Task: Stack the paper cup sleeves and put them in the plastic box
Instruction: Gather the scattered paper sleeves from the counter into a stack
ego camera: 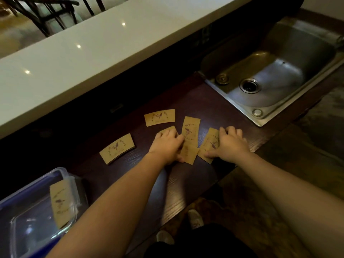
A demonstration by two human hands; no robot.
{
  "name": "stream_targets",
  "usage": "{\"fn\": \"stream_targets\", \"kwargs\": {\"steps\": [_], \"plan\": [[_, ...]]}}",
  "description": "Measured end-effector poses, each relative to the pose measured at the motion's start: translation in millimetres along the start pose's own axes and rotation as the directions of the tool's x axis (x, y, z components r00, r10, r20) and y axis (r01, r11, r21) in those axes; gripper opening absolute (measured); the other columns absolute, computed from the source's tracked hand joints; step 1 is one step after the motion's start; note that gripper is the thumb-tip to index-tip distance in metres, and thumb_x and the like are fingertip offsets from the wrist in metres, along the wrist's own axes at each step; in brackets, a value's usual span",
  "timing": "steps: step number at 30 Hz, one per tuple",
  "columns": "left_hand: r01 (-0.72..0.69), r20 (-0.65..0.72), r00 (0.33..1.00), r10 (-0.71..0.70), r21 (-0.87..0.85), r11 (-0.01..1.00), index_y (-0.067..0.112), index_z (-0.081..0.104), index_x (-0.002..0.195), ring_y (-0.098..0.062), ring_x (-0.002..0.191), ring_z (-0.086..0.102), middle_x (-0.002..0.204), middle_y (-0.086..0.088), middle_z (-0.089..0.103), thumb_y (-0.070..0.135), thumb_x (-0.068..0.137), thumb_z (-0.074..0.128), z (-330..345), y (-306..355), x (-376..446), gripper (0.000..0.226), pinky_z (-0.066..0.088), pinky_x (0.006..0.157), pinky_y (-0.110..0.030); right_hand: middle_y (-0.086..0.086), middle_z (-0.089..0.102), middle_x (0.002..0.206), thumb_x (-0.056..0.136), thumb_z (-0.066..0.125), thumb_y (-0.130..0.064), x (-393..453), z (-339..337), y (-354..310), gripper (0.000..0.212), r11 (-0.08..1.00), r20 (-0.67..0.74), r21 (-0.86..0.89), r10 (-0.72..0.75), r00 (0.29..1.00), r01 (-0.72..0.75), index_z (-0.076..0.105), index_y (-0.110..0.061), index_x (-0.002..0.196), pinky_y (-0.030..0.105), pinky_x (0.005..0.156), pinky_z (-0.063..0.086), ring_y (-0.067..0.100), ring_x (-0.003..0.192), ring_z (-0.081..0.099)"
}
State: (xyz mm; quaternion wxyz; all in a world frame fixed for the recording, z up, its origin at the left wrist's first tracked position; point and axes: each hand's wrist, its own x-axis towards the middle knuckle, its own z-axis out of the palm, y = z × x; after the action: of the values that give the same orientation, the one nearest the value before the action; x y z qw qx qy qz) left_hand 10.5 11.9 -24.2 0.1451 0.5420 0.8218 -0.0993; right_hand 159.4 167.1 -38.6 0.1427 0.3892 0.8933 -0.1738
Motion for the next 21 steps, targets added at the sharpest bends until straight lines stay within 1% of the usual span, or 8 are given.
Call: {"fn": "stream_targets", "kwargs": {"steps": [3, 6, 9, 12, 14, 17, 19, 21], "plan": [[0.033, -0.061, 0.997, -0.038, -0.083, 0.996, 0.017, 0.048, 0.120, -0.028, 0.115, 0.048, 0.123, -0.008, 0.052, 0.044, 0.075, 0.070, -2.0, -4.2, -2.7, 0.057, 0.034, 0.095, -0.044, 0.014, 0.034, 0.138, 0.053, 0.072, -0.073, 3.2, -4.0, 0.9, 0.116, 1.000, 0.025, 0.004, 0.010, 1.000, -0.010, 0.027, -0.014, 0.142, 0.047, 0.100, 0.035, 0.035, 0.126, 0.030], [0.074, -0.090, 0.991, -0.103, -0.281, 0.957, 0.017, 0.053, 0.103, -0.027, 0.099, 0.058, 0.108, -0.006, 0.062, 0.030, 0.082, 0.065, -7.1, -11.5, -10.1, 0.028, 0.043, 0.082, -0.040, 0.015, 0.035, 0.133, 0.052, 0.077, -0.068, 6.6, -7.7, 1.5, 0.103, 0.998, 0.046, 0.050, 0.039, 0.998, -0.041, 0.039, -0.015, 0.131, 0.047, 0.098, 0.036, 0.035, 0.123, 0.031], [0.140, -0.034, 0.981, -0.190, -0.556, 0.820, 0.012, 0.053, 0.091, -0.025, 0.085, 0.058, 0.095, -0.009, 0.063, 0.023, 0.083, 0.066, -11.6, -19.6, -20.8, 0.019, 0.047, 0.073, -0.043, 0.016, 0.040, 0.125, 0.057, 0.081, -0.056, 10.3, -12.4, 3.7, 0.079, 0.989, 0.032, 0.131, 0.071, 0.997, -0.075, 0.051, -0.016, 0.118, 0.043, 0.092, 0.040, 0.036, 0.117, 0.036], [0.221, 0.059, 0.949, -0.311, -0.827, 0.518, 0.006, 0.054, 0.098, -0.022, 0.085, 0.060, 0.097, -0.010, 0.063, 0.020, 0.085, 0.066, -15.4, -24.4, -31.9, 0.023, 0.051, 0.074, -0.040, 0.014, 0.060, 0.105, 0.064, 0.082, -0.034, 12.8, -22.4, 4.3, 0.038, 0.926, 0.030, 0.360, 0.112, 0.993, -0.115, 0.062, -0.013, 0.089, 0.036, 0.073, 0.045, 0.029, 0.095, 0.056], [0.259, 0.165, 0.923, -0.347, -0.934, 0.245, 0.007, 0.053, 0.106, -0.020, 0.087, 0.063, 0.101, -0.008, 0.064, 0.019, 0.086, 0.065, -17.8, -26.4, -40.1, 0.026, 0.053, 0.075, -0.037, 0.010, 0.068, 0.085, 0.070, 0.078, -0.018, 13.0, -31.2, 5.4, 0.017, 0.785, 0.154, 0.602, 0.068, 0.986, -0.148, 0.064, -0.012, 0.080, 0.034, 0.063, 0.045, 0.023, 0.076, 0.061], [0.265, 0.298, 0.911, -0.286, -0.953, -0.148, 0.009, 0.049, 0.118, -0.028, 0.091, 0.068, 0.108, -0.017, 0.066, 0.014, 0.091, 0.058, -16.7, -29.1, -54.3, 0.029, 0.057, 0.083, -0.046, 0.006, 0.074, 0.083, 0.080, 0.067, -0.006, 1.8, -50.5, 5.6, 0.026, 0.511, 0.437, 0.808, -0.185, 0.880, -0.293, 0.068, -0.022, 0.100, 0.025, 0.052, 0.044, 0.014, 0.070, 0.065], [0.220, 0.314, 0.922, -0.228, -0.907, -0.359, 0.012, 0.047, 0.121, -0.028, 0.087, 0.070, 0.109, -0.020, 0.067, 0.010, 0.094, 0.052, -12.2, -29.6, -64.7, 0.027, 0.060, 0.078, -0.044, 0.007, 0.077, 0.086, 0.083, 0.062, -0.003, -5.9, -60.7, 2.3, 0.030, 0.381, 0.421, 0.876, -0.309, 0.853, -0.295, 0.069, -0.024, 0.104, 0.020, 0.047, 0.047, 0.011, 0.068, 0.068], [0.163, 0.313, 0.923, -0.224, -0.845, -0.509, 0.019, 0.049, 0.116, -0.029, 0.087, 0.072, 0.111, -0.020, 0.066, 0.008, 0.095, 0.047, -6.6, -29.7, -74.2, 0.024, 0.061, 0.072, -0.041, 0.003, 0.074, 0.075, 0.078, 0.063, -0.002, -15.2, -65.4, -7.0, 0.022, 0.234, 0.321, 0.938, -0.320, 0.891, -0.254, 0.068, -0.018, 0.093, 0.019, 0.045, 0.048, 0.010, 0.061, 0.066]]}}
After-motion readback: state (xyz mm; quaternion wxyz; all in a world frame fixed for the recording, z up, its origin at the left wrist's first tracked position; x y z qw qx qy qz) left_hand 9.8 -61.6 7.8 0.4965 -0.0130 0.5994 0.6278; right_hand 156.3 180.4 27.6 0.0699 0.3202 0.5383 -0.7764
